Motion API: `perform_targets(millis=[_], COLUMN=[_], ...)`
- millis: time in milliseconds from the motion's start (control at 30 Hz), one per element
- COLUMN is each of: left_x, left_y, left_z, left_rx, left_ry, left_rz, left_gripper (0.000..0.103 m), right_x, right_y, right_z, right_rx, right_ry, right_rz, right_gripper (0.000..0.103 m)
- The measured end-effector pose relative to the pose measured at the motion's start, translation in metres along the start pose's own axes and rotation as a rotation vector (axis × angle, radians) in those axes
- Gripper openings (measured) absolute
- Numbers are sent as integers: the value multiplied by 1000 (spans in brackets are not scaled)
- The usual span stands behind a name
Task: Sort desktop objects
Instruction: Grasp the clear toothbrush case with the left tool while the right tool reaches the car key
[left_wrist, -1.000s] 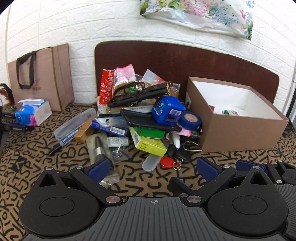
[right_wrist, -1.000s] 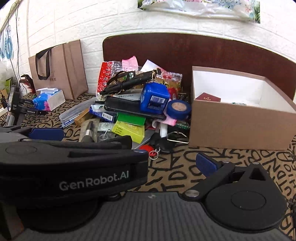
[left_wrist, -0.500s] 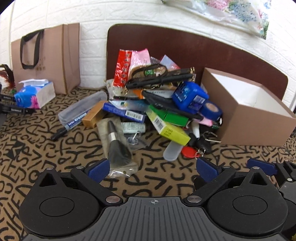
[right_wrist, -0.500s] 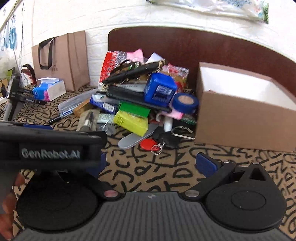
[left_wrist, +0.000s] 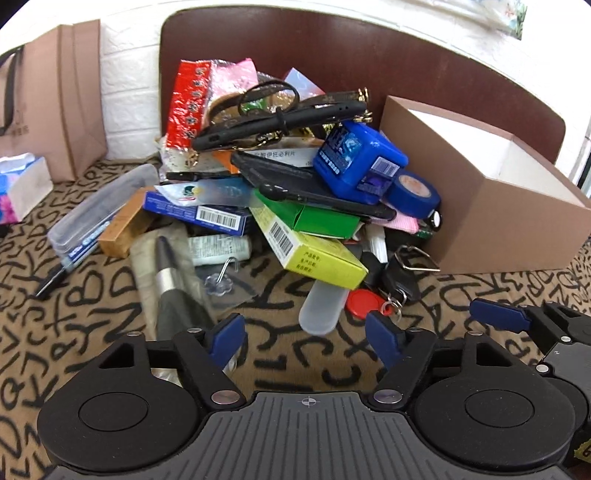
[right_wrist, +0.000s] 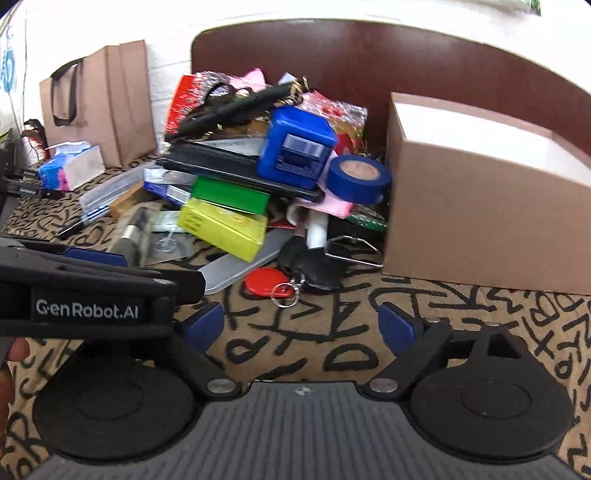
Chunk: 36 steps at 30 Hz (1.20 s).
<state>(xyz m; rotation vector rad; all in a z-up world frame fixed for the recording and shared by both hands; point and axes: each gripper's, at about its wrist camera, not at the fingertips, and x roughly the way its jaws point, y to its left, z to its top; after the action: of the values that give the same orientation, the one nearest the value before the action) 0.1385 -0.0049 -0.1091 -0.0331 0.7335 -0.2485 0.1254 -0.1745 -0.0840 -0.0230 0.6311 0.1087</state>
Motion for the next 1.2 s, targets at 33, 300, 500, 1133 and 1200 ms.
perform_targets(millis=[33, 300, 500, 1133, 1200], left_x=[5, 36, 47, 13, 7], left_y=[1, 8, 10, 0, -1], left_z=[1, 10, 18, -3, -6], left_rx=[2, -17, -7, 21, 17], left_ry=[6, 59, 59, 97, 102], left_rz=[-2, -22, -24, -93, -103], left_gripper=[78, 73, 59, 25, 24], right_x=[4, 33, 46, 13, 10], right_y=[-1, -8, -10, -10, -11], right_z=[1, 8, 11, 2, 2], right_rx=[1, 12, 1, -44, -38], right_ry=[2, 31, 18, 6, 6], right_rz=[-3, -2, 3, 62, 56], right_gripper=[87, 78, 77, 4, 2])
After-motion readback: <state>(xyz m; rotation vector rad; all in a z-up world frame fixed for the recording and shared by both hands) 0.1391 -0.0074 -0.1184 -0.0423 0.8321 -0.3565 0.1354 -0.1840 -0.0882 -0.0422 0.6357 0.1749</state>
